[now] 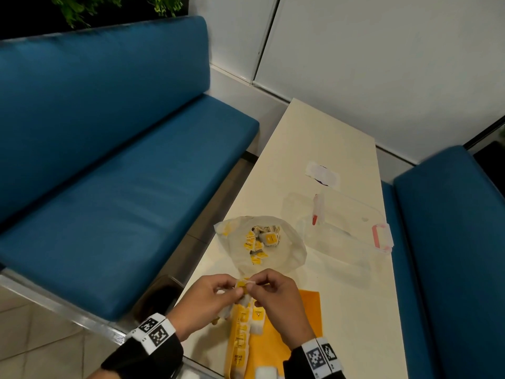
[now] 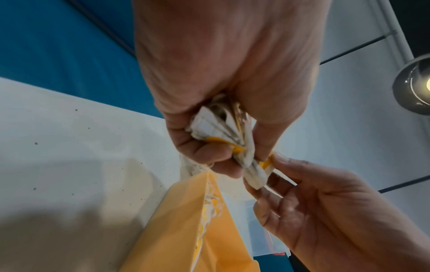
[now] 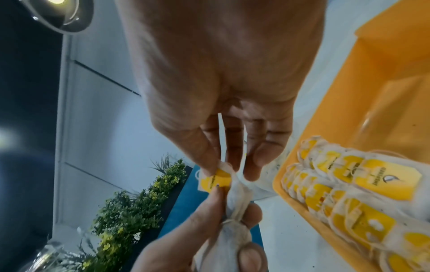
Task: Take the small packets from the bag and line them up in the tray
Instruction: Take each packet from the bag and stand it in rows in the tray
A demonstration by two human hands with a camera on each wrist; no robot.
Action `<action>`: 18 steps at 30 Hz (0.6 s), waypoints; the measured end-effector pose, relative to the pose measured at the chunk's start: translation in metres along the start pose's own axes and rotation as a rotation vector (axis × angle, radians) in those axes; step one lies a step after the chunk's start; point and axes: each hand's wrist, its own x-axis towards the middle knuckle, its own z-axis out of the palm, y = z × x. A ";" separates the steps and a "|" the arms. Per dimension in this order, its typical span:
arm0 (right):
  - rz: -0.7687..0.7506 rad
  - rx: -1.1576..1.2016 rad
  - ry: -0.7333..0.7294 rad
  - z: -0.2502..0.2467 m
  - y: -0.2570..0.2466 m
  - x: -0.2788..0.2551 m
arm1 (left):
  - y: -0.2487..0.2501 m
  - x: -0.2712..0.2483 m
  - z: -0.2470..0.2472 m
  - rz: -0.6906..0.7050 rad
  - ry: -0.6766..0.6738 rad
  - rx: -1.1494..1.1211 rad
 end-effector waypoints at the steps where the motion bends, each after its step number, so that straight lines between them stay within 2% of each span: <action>1: -0.001 0.027 0.004 0.000 0.001 0.000 | -0.003 0.001 0.000 -0.003 0.014 0.013; 10: 0.028 0.097 0.001 -0.008 0.004 -0.002 | -0.001 0.000 0.000 0.015 0.055 0.030; 18: -0.006 0.221 -0.005 -0.015 0.005 -0.008 | -0.002 -0.002 0.002 0.047 0.070 -0.006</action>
